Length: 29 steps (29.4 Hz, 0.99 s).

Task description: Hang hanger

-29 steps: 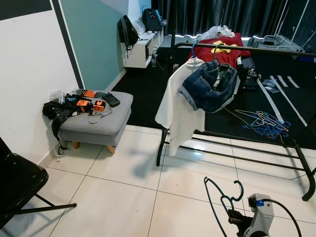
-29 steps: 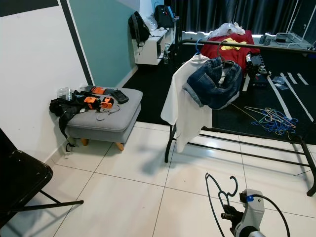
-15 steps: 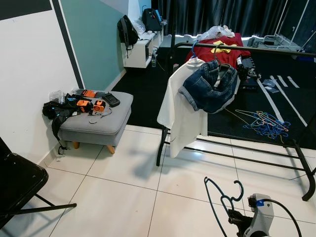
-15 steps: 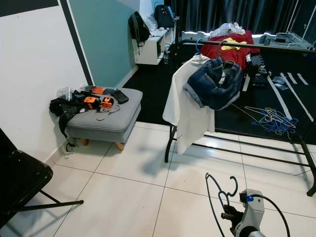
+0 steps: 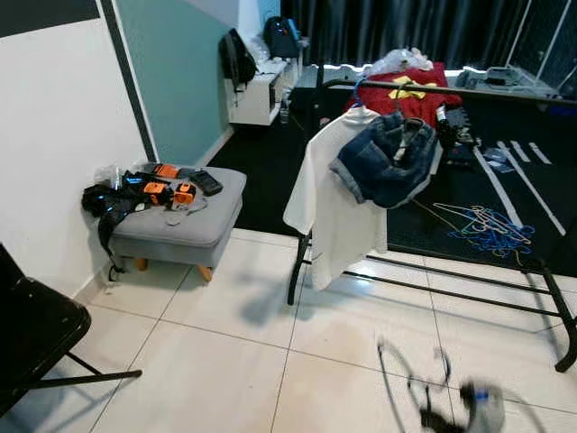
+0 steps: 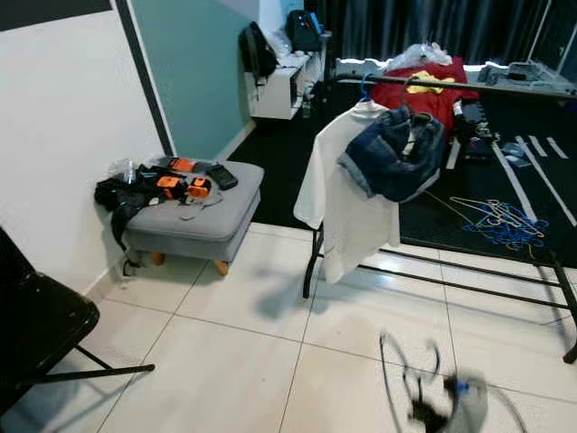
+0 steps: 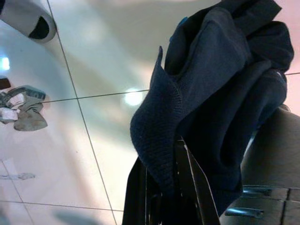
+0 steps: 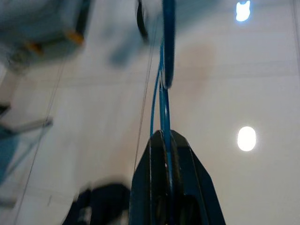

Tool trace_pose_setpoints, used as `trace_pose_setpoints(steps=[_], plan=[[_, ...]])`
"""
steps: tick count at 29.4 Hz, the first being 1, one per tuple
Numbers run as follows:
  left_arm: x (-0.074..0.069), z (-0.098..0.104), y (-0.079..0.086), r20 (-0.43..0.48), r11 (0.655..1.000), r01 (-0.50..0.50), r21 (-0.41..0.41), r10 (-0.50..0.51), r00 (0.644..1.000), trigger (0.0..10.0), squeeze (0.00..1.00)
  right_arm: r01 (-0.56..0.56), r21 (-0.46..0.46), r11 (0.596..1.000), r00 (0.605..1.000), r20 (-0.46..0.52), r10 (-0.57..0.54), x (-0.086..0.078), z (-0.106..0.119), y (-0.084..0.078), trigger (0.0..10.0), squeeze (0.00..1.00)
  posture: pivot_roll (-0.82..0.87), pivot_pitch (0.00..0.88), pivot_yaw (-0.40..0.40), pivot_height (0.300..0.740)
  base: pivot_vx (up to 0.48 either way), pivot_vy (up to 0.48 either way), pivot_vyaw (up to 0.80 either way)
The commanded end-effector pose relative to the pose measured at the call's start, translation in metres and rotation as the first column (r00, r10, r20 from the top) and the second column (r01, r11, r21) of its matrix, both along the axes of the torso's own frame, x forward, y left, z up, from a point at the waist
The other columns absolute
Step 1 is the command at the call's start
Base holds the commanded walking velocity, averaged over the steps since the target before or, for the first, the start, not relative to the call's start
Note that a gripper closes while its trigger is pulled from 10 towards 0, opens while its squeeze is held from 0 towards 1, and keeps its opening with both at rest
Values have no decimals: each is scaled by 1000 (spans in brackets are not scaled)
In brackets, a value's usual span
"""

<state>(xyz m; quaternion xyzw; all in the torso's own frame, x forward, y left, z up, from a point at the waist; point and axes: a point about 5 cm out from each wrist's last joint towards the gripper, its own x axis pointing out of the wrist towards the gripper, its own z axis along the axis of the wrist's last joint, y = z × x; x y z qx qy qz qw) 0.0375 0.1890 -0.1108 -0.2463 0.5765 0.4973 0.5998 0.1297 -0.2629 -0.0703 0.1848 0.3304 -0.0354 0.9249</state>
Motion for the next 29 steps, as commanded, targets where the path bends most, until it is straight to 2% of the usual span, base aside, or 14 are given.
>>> trace_pose_setpoints(steps=[1,29], plan=[[86,73,31,775,727,538,427,-601,196,10000,0,9,7,1000,1000,11,-9,-2,-1,1,10000,0,-64,0,0,740,0,0,0],[86,77,27,776,724,540,429,-602,189,10000,0,14,23,1000,1000,20,-14,-4,-3,3,10000,0,-71,0,13,740,0,0,0]])
